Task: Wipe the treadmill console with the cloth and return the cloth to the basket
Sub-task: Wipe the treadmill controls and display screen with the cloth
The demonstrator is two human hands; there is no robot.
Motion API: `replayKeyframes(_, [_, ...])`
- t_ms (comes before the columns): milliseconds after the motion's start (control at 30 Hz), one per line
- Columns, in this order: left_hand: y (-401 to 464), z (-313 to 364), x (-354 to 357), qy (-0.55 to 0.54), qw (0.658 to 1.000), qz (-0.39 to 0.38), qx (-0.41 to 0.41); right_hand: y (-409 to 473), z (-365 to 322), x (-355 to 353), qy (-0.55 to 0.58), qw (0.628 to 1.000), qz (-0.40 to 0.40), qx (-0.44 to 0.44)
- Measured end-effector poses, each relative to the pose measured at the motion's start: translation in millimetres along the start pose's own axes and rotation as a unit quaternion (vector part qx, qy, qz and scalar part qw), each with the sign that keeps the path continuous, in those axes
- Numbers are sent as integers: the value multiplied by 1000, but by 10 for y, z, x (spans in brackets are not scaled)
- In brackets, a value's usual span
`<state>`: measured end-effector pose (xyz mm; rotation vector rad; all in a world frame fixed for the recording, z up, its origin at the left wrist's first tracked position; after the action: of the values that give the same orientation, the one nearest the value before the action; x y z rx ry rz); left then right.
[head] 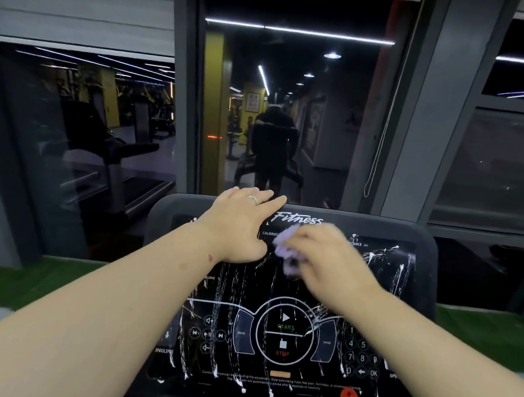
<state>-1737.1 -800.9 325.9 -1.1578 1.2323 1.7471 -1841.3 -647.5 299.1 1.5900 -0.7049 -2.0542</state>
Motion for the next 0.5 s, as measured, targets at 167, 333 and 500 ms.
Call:
replayKeyframes(167, [-41,-29,-3,-17,1000,23,3,52,36,79,-37,994,15,100])
replayKeyframes(333, [-34,-59,-45,-68,998,2,1,-77,-91,142,-45,995,-38,-75])
replayKeyframes(500, [-24,-74,-28,-85,996,-1,-2,44,0,21,-16,992,52,117])
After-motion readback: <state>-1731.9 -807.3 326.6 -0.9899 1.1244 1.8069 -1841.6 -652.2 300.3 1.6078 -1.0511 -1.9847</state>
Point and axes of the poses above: each hand's wrist, its own y-axis towards the middle knuckle, its own x-axis out of the palm, z = x × y, the point moved 4 cm from there along y, towards the middle knuckle, and after that the axes turned 12 degrees about -y, right-handed, at the moved point
